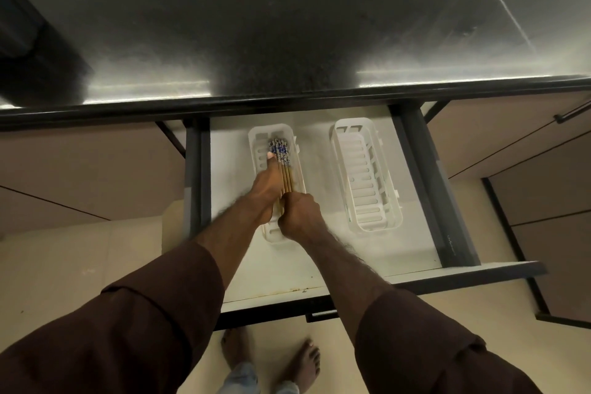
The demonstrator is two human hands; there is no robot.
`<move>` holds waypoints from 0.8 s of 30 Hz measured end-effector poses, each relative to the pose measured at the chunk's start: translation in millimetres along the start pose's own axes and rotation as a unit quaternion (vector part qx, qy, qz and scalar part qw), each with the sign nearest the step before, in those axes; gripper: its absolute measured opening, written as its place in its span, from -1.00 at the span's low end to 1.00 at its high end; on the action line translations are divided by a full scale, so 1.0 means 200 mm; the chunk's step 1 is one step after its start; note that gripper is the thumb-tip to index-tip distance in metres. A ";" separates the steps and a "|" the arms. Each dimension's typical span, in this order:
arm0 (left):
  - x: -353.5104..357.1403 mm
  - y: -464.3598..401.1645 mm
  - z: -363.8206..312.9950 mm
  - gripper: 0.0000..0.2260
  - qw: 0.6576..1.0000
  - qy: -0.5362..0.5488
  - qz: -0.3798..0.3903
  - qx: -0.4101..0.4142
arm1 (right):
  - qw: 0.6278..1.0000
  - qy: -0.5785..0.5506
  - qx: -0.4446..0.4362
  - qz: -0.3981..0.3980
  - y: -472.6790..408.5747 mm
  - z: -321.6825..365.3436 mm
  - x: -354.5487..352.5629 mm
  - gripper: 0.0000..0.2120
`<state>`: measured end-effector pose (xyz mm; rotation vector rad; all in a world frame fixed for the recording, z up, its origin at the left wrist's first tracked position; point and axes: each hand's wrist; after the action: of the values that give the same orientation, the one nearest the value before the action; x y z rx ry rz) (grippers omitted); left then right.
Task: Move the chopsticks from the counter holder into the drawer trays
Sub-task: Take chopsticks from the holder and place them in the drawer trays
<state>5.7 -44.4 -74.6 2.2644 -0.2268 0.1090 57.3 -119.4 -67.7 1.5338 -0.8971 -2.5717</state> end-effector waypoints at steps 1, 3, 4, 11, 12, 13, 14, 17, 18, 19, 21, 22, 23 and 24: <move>0.00 0.02 -0.01 -0.46 1.000 -0.001 0.000 0.013 | 1.000 0.006 -0.002 -0.005 0.01 0.00 -0.03 -0.75; -0.02 0.08 -0.06 -0.51 1.000 -0.006 0.006 0.029 | 1.000 0.015 -0.007 -0.023 0.02 0.00 -0.10 -0.69; -0.04 0.11 -0.08 -0.49 0.999 -0.006 0.013 0.032 | 0.999 0.013 -0.009 -0.035 0.03 0.01 -0.14 -0.68; -0.17 0.44 -0.32 -0.51 0.994 -0.024 0.018 0.102 | 0.992 -0.067 -0.036 -0.103 0.17 0.17 -0.46 -0.70; -0.20 0.50 -0.37 -0.53 0.993 -0.028 0.025 0.112 | 0.989 -0.073 -0.046 -0.117 0.20 0.21 -0.49 -0.69; -0.21 0.55 -0.41 -0.56 0.992 -0.029 0.030 0.120 | 0.987 -0.078 -0.053 -0.127 0.22 0.26 -0.52 -0.70; -0.24 0.60 -0.45 -0.58 0.991 -0.030 0.032 0.130 | 0.985 -0.084 -0.059 -0.136 0.26 0.31 -0.55 -0.70; -0.36 0.75 -0.60 -0.66 0.984 -0.045 0.042 0.166 | 0.980 -0.090 -0.080 -0.160 0.36 0.48 -0.62 -0.77; -0.41 0.80 -0.64 -0.69 0.982 -0.044 0.043 0.176 | 0.978 -0.087 -0.085 -0.170 0.39 0.54 -0.63 -0.78; -0.47 0.84 -0.68 -0.71 0.980 -0.043 0.045 0.190 | 0.975 -0.090 -0.090 -0.181 0.42 0.61 -0.65 -0.80; -0.64 0.92 -0.76 -0.75 0.974 -0.045 0.044 0.218 | 0.969 -0.100 -0.092 -0.206 0.47 0.78 -0.64 -0.82; -0.73 0.96 -0.80 -0.78 0.971 -0.044 0.043 0.231 | 0.966 -0.107 -0.091 -0.215 0.49 0.87 -0.63 -0.82; -0.82 0.99 -0.84 -0.80 0.969 -0.043 0.043 0.238 | 0.965 -0.113 -0.090 -0.219 0.51 0.96 -0.62 -0.80; -0.94 1.03 -0.88 -0.81 0.968 -0.043 0.042 0.245 | 0.963 -0.118 -0.092 -0.222 0.53 1.06 -0.60 -0.78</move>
<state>-219.2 -16.1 164.2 2.7557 -0.3760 0.1202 -81.2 -73.2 154.1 1.5428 -0.3267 -3.0924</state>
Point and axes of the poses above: each hand's wrist, its own y-axis away from the middle knuckle, its own x-axis out of the palm, z = x × y, and after that the axes turned 10 degrees about y, right-handed
